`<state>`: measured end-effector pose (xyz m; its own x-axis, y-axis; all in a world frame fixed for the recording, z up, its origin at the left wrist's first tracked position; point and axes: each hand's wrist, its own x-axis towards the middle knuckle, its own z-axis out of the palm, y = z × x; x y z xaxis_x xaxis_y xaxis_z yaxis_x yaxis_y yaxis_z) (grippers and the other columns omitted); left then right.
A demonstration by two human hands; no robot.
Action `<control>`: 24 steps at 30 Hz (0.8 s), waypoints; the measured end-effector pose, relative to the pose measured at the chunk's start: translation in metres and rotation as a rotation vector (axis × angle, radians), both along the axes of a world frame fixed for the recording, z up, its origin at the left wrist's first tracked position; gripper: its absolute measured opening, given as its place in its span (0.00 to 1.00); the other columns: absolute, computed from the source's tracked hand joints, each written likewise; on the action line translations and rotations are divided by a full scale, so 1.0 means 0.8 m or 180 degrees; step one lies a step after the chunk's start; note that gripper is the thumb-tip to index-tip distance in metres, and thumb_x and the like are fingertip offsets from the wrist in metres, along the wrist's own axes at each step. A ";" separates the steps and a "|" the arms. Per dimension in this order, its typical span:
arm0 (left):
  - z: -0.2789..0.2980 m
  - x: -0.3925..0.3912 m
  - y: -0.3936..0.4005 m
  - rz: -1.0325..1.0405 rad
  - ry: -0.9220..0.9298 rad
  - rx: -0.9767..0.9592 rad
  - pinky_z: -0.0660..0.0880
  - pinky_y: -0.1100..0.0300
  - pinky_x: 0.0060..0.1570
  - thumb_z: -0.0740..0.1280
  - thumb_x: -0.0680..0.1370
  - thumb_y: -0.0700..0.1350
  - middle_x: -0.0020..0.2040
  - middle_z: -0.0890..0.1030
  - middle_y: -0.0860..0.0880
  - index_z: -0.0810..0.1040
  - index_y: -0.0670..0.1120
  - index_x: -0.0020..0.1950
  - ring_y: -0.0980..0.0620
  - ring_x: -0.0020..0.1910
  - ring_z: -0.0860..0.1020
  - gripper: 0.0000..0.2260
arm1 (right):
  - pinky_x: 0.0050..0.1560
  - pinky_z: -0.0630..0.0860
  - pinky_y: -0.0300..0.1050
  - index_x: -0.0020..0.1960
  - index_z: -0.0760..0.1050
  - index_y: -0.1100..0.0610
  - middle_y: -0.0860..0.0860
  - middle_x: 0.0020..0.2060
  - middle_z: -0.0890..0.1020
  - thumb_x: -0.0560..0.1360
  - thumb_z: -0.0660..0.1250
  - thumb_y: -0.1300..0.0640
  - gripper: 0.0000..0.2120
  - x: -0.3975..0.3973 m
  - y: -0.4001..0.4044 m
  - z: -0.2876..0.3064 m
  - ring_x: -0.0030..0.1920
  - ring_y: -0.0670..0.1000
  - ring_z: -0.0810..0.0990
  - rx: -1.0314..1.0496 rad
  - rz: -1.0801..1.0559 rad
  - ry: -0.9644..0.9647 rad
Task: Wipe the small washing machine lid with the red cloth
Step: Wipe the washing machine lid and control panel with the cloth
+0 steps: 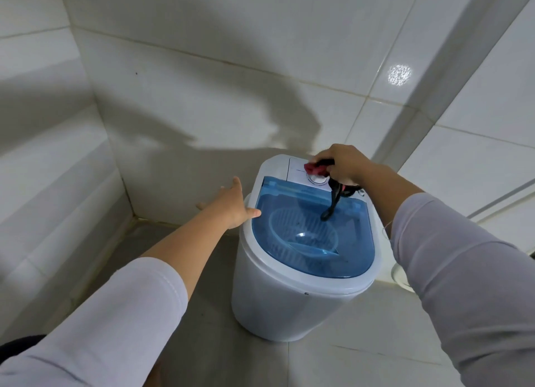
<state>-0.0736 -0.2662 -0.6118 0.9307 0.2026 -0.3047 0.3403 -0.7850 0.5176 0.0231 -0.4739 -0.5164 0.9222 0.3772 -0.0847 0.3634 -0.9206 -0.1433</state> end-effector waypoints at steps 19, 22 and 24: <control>0.001 -0.013 -0.004 0.0181 -0.0095 -0.0051 0.55 0.34 0.71 0.64 0.76 0.60 0.79 0.56 0.44 0.40 0.49 0.78 0.42 0.77 0.56 0.42 | 0.66 0.69 0.56 0.64 0.71 0.43 0.50 0.67 0.71 0.67 0.63 0.44 0.25 -0.037 0.097 -0.047 0.67 0.55 0.69 0.0163 0.0091 0.0187; 0.003 -0.016 -0.006 0.0209 -0.0126 -0.0029 0.57 0.35 0.71 0.65 0.76 0.59 0.78 0.57 0.44 0.39 0.48 0.78 0.43 0.77 0.57 0.44 | 0.65 0.69 0.59 0.67 0.68 0.43 0.52 0.68 0.70 0.72 0.59 0.37 0.25 -0.035 0.105 -0.061 0.67 0.58 0.70 0.0077 -0.0058 0.0123; 0.005 -0.017 -0.005 0.0081 -0.0033 -0.0088 0.57 0.37 0.72 0.67 0.75 0.58 0.79 0.55 0.43 0.37 0.48 0.78 0.43 0.78 0.54 0.46 | 0.66 0.68 0.60 0.69 0.65 0.41 0.52 0.69 0.69 0.74 0.57 0.38 0.24 -0.034 0.109 -0.068 0.69 0.58 0.68 0.0034 -0.0066 0.0132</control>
